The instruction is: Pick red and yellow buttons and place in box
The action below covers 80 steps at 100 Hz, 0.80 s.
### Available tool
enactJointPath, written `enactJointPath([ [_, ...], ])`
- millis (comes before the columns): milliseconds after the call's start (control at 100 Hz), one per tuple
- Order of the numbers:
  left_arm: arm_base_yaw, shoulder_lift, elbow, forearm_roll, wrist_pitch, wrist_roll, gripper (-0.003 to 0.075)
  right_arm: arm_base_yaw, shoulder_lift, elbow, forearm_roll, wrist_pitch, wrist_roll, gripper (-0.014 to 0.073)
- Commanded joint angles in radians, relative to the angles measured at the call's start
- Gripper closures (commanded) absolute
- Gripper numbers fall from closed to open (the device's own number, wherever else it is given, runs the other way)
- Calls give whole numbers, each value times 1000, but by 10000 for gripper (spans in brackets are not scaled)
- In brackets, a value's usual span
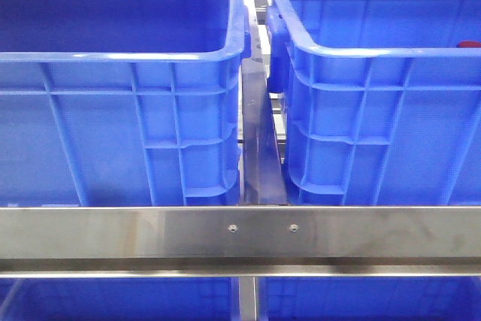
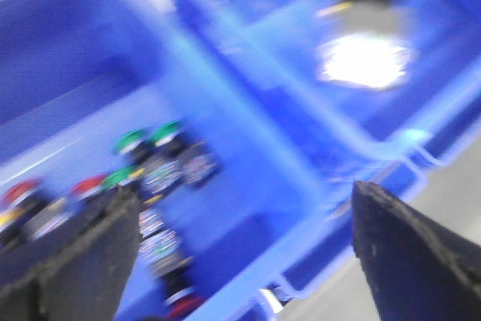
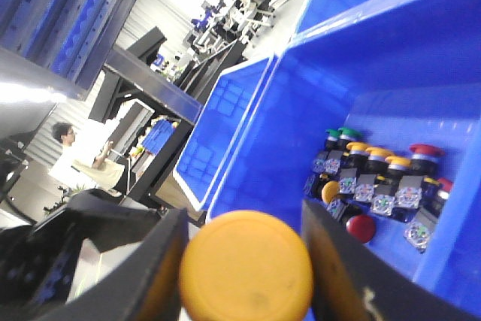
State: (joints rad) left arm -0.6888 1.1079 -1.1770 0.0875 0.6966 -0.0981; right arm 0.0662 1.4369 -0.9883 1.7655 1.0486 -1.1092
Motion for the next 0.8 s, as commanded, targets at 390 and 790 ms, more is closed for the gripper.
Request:
enactJointPath([
  [390, 457, -335, 219, 4, -79, -25, 197, -26, -30, -34, 116, 66, -14, 433],
  [790, 529, -654, 412, 1, -78, -25, 304, -26, -30, -34, 114, 25, -37, 433],
])
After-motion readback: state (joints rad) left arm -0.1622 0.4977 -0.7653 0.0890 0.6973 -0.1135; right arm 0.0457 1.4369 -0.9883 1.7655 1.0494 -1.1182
